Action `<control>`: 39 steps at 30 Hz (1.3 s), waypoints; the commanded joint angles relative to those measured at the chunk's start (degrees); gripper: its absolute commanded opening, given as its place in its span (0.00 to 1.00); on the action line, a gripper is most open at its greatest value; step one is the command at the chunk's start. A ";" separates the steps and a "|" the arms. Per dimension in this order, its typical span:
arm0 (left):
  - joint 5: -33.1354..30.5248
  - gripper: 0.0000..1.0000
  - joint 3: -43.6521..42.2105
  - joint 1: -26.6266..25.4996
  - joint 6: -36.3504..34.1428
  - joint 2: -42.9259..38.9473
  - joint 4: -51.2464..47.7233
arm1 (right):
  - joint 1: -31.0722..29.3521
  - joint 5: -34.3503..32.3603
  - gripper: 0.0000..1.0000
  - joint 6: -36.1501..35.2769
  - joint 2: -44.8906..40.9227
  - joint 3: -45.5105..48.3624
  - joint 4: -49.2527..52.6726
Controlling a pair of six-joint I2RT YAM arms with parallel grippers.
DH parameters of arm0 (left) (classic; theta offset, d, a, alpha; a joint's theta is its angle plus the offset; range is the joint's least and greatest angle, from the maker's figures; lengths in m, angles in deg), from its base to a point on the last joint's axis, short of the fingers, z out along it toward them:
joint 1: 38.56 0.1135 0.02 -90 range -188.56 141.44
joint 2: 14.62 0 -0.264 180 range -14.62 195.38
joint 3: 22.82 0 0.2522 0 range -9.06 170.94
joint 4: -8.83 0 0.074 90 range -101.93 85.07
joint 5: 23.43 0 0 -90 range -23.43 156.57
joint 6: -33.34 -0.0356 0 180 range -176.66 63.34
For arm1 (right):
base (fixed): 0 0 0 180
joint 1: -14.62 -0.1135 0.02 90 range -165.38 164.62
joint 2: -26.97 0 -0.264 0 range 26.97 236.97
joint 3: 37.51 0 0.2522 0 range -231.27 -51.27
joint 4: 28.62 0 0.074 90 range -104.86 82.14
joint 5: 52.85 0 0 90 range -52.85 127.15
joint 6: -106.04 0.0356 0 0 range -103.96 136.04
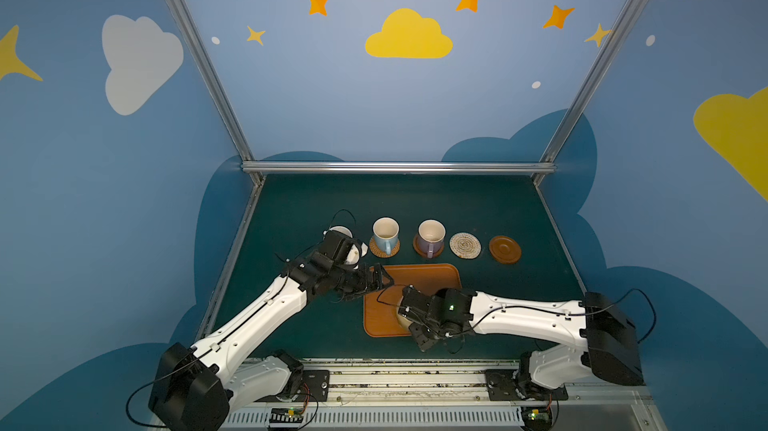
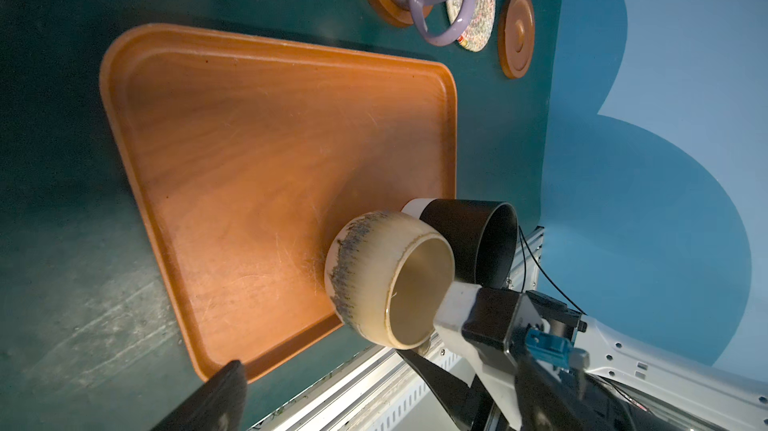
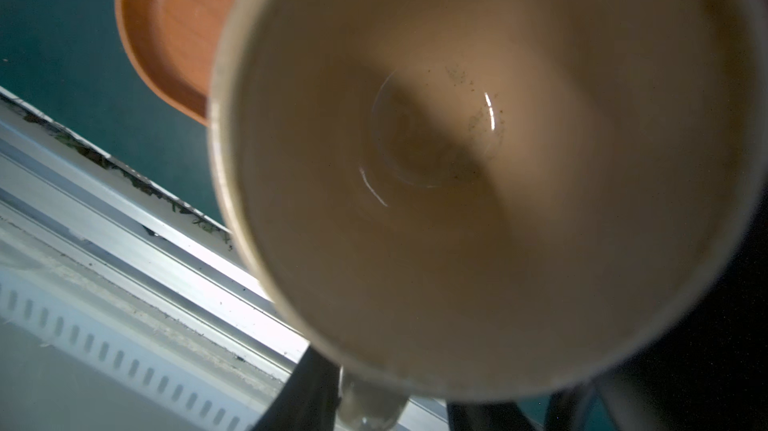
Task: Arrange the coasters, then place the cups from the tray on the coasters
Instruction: 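Close right gripper on beige glazed mug on the tray, then lift beige glazed mug off the tray with right gripper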
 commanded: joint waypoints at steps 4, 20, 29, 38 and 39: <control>2.52 0.99 -2.95 0.15 0.94 -1.28 3.86 | 2.53 1.51 0.46 -0.56 0.97 -0.86 -0.82; 3.35 1.00 -8.89 0.20 4.59 -2.63 6.04 | 3.20 3.41 0.28 -2.65 3.97 -2.15 -1.48; 3.66 1.00 -8.81 0.19 4.35 -2.47 5.99 | 3.41 4.27 0.12 -4.40 2.68 -2.86 -1.41; 3.86 0.99 -6.60 0.15 3.47 -2.28 3.72 | 4.10 4.15 0.00 -4.98 1.03 -7.09 0.57; 3.61 0.99 -6.27 0.18 3.19 -2.49 3.70 | 4.23 4.06 0.00 -4.83 1.04 -7.39 0.61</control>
